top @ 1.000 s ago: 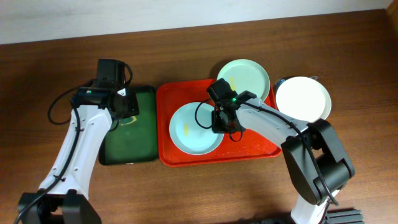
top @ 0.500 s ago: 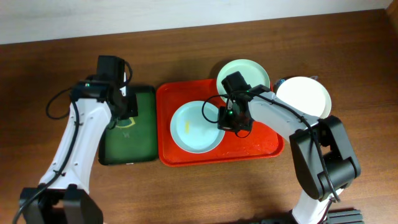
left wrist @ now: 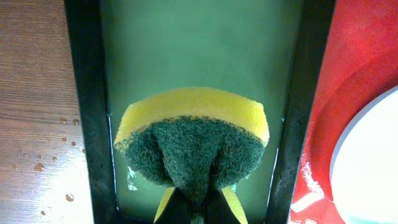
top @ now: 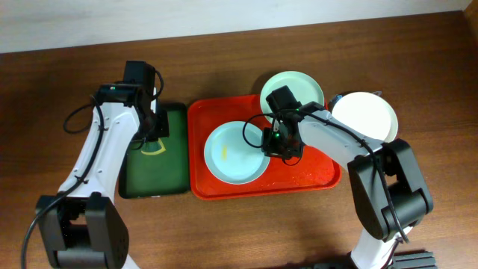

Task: Clean dirty plates on tray and stack at the side
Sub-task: 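Carry the sponge with the left gripper toward the pale green plate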

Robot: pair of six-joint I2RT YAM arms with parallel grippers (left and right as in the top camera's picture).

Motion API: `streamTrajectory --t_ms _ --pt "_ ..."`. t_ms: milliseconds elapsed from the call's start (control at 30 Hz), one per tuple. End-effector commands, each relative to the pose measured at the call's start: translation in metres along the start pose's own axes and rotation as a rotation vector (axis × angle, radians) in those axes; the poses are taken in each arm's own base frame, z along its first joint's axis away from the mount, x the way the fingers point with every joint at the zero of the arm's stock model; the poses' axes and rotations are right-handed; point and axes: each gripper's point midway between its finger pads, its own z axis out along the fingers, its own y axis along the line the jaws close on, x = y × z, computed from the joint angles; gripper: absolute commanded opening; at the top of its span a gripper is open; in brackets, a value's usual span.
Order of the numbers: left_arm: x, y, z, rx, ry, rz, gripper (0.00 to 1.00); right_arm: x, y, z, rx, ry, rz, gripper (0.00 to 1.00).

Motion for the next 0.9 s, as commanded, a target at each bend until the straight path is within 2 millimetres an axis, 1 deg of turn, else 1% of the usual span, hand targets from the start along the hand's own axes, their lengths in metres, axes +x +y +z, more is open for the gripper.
streamTrajectory --t_ms 0,67,133,233,400,433,467,500,567,667,700,733,867 --pt "-0.004 -0.002 -0.002 0.011 -0.007 0.011 0.0 -0.001 -0.002 0.002 0.012 0.0 0.006 0.33" --pt "-0.004 -0.002 -0.002 0.012 -0.007 0.012 0.0 -0.001 -0.002 0.002 0.012 -0.001 0.006 0.33" --pt "-0.004 -0.002 -0.002 0.012 -0.007 0.012 0.0 -0.001 -0.002 0.002 0.012 -0.001 0.005 0.35" --pt "-0.004 -0.002 -0.002 0.012 -0.007 0.011 0.0 -0.003 -0.006 0.002 0.033 -0.012 0.006 0.35" --pt "-0.005 -0.003 -0.002 0.013 -0.01 0.011 0.0 -0.003 -0.006 0.002 0.032 -0.012 0.006 0.34" --pt "-0.005 -0.004 -0.002 0.017 -0.01 0.012 0.0 -0.003 -0.006 0.002 0.032 -0.012 0.006 0.22" --pt "-0.005 -0.005 -0.002 0.017 -0.01 0.015 0.0 -0.003 -0.006 0.002 0.032 -0.012 0.006 0.16" --pt "-0.004 -0.007 -0.002 0.018 -0.011 0.02 0.0 -0.003 -0.006 0.002 0.032 -0.012 0.006 0.15" --pt "-0.004 -0.01 -0.003 0.02 -0.012 0.03 0.0 -0.002 -0.006 0.002 0.033 -0.011 0.006 0.17" --pt "-0.005 -0.017 -0.003 0.023 -0.02 0.045 0.0 -0.001 -0.008 0.007 0.03 -0.013 0.005 0.18" --pt "-0.005 -0.018 -0.003 0.024 -0.021 0.048 0.0 0.0 -0.008 0.009 0.031 -0.01 0.006 0.14" --pt "-0.005 -0.018 -0.003 0.024 -0.021 0.048 0.0 0.0 -0.008 0.009 0.028 -0.008 0.006 0.04" --pt "-0.005 -0.018 -0.003 0.025 -0.021 0.073 0.0 -0.001 -0.007 0.009 0.027 -0.01 0.005 0.04"
